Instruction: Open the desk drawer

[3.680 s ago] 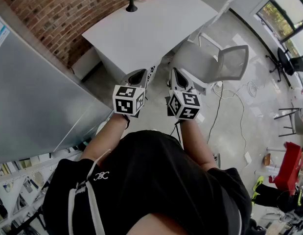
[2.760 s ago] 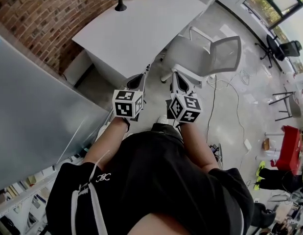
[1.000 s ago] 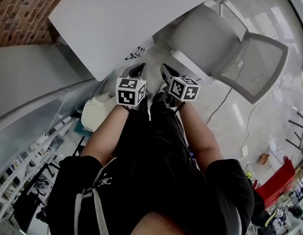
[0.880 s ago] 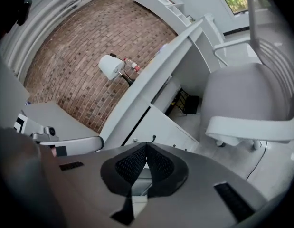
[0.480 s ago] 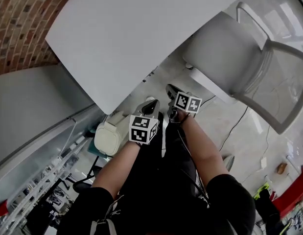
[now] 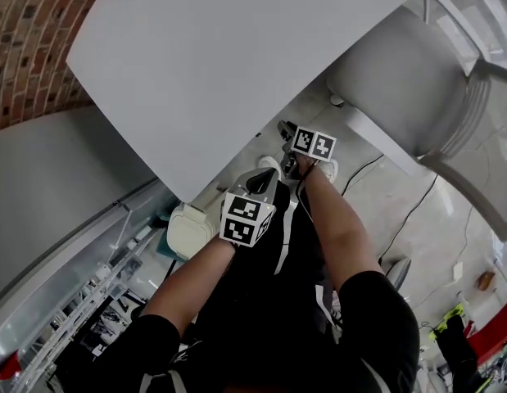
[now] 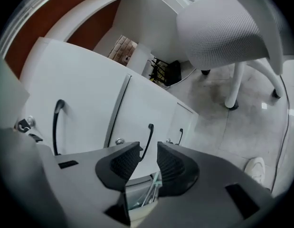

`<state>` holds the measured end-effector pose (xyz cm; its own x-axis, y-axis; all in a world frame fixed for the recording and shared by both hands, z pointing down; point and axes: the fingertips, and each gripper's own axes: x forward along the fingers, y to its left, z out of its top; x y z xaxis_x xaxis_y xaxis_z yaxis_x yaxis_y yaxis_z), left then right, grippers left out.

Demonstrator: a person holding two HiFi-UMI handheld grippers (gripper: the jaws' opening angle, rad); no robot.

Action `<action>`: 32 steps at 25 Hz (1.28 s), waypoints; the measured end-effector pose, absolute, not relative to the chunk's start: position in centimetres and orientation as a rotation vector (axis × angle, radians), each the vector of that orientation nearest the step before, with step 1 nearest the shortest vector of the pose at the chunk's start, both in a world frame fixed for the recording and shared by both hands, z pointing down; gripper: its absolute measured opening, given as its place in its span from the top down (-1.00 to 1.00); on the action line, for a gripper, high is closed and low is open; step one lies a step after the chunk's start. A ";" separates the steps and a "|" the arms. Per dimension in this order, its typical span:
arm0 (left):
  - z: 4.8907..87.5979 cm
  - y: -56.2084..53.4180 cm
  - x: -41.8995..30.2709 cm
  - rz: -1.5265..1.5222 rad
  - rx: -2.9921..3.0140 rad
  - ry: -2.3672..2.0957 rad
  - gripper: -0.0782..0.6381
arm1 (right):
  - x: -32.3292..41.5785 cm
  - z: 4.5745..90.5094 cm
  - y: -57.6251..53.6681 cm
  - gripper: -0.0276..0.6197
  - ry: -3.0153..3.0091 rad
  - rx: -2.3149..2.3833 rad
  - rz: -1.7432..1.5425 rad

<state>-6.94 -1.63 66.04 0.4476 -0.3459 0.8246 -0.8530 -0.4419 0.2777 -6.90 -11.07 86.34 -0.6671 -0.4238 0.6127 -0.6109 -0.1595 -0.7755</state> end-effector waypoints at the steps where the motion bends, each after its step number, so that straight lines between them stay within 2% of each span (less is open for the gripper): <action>1: 66.6 -1.5 -7.3 0.920 1.985 -1.000 0.79 | -7.3 87.0 -11.6 0.64 -1.939 1.205 1.941; 16: 71.6 -0.3 -8.7 1.043 1.897 -0.938 0.79 | -10.3 91.8 -15.6 0.64 -1.908 1.187 1.908; 19: 72.1 -0.4 -8.9 1.059 1.883 -0.939 0.79 | -10.7 91.7 -16.0 0.82 -1.904 1.182 1.907; 32: 72.3 0.1 -8.2 1.005 1.851 -0.949 0.79 | -10.4 91.1 -15.1 0.84 -1.921 1.171 1.950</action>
<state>-8.15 0.15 72.35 0.4010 -0.2294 0.8869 -0.8724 -0.3912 0.2932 -10.36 -15.14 91.13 -0.6792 -0.3968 0.6174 -0.6113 -0.1598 -0.7751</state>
